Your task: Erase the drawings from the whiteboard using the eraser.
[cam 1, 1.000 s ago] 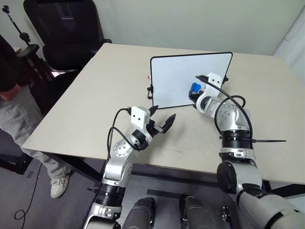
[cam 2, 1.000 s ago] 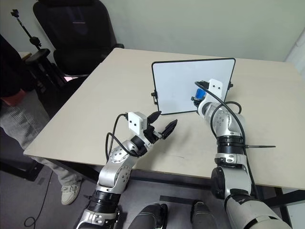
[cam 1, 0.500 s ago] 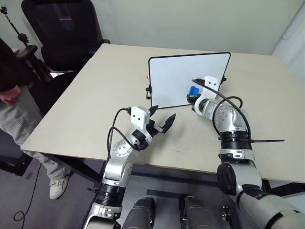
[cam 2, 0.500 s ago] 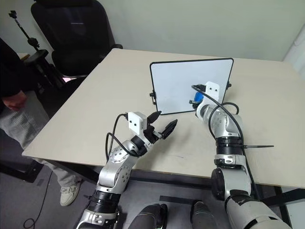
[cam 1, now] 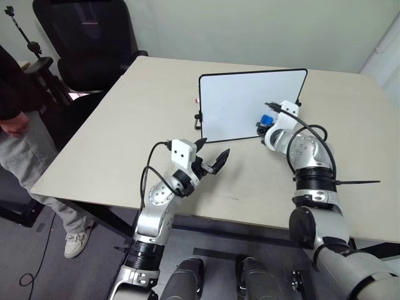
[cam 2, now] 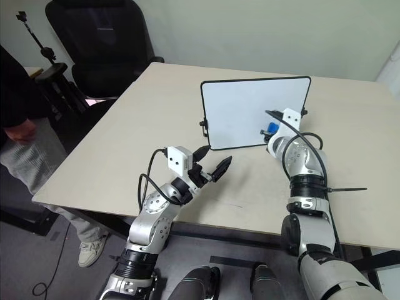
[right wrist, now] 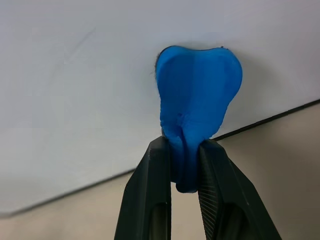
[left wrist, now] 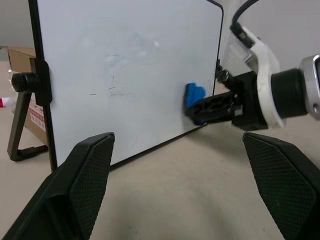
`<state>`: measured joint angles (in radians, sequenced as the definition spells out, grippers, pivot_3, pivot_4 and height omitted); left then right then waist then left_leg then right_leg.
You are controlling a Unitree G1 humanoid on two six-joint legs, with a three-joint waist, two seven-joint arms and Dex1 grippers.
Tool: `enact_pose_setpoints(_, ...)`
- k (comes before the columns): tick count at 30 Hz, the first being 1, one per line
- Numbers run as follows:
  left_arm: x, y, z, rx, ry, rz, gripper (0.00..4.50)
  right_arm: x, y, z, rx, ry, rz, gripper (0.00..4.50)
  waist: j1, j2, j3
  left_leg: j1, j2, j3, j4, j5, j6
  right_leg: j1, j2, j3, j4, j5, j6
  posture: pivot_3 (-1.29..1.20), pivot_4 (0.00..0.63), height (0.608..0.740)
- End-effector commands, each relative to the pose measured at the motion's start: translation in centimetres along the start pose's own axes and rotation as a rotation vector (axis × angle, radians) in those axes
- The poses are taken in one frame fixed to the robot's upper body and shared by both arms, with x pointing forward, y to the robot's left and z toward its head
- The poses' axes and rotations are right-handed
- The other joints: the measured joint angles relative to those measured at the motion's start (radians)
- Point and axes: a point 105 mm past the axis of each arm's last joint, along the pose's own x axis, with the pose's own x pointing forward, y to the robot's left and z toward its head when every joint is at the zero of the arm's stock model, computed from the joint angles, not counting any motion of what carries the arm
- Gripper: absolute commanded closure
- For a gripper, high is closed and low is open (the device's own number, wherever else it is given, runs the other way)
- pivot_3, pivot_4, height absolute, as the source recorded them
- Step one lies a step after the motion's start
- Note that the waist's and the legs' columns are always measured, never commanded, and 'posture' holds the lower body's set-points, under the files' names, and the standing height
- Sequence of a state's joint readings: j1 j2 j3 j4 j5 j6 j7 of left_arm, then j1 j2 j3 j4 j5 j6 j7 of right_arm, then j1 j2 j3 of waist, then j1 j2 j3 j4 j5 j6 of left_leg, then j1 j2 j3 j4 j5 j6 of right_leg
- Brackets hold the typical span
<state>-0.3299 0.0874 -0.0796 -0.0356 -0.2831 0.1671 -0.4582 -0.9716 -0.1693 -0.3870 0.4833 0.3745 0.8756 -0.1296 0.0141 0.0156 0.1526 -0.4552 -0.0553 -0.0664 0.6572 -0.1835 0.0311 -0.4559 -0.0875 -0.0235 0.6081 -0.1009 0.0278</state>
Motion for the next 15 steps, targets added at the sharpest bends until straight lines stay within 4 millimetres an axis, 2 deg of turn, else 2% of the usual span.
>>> enact_pose_setpoints(1,0.4,-0.3,1.2,0.016,-0.049,-0.019,0.00,-0.6,0.8,2.6,0.011,-0.083,0.020,4.08,-0.001,0.000,0.000,0.000,0.000,0.000,0.000,0.000,0.000,0.000,0.000,0.000,0.000,-0.002,0.003,0.00,0.150,0.740)
enact_pose_setpoints(4,0.4,-0.4,1.1,0.014,-0.048,-0.022,0.00,-0.8,2.1,1.8,-0.030,-0.056,0.071,4.08,-0.006,0.000,0.000,0.001,0.000,0.000,-0.001,0.000,0.000,-0.001,0.000,0.000,0.001,-0.004,0.006,0.00,0.150,0.740)
enact_pose_setpoints(7,0.5,-0.4,1.1,0.012,-0.049,-0.024,0.00,-0.9,3.3,0.1,-0.100,-0.009,0.099,4.08,-0.009,0.000,0.000,0.002,0.000,0.000,-0.002,0.000,0.000,-0.001,0.000,0.000,0.001,-0.004,0.006,0.00,0.150,0.740)
enact_pose_setpoints(10,0.6,-0.3,1.2,0.014,-0.051,-0.021,0.00,-1.6,5.5,-1.1,-0.133,0.011,0.193,4.08,-0.011,0.000,0.000,0.002,0.000,0.000,-0.002,0.000,0.000,-0.001,0.000,0.000,0.001,-0.004,0.006,0.00,0.150,0.740)
enact_pose_setpoints(15,0.7,-0.2,1.2,0.017,-0.052,-0.022,0.00,-2.8,8.1,-0.8,-0.160,-0.018,0.290,4.08,-0.010,0.000,0.000,0.000,0.000,0.000,-0.002,0.001,0.000,-0.001,0.000,-0.001,0.001,-0.005,0.008,0.00,0.150,0.740)
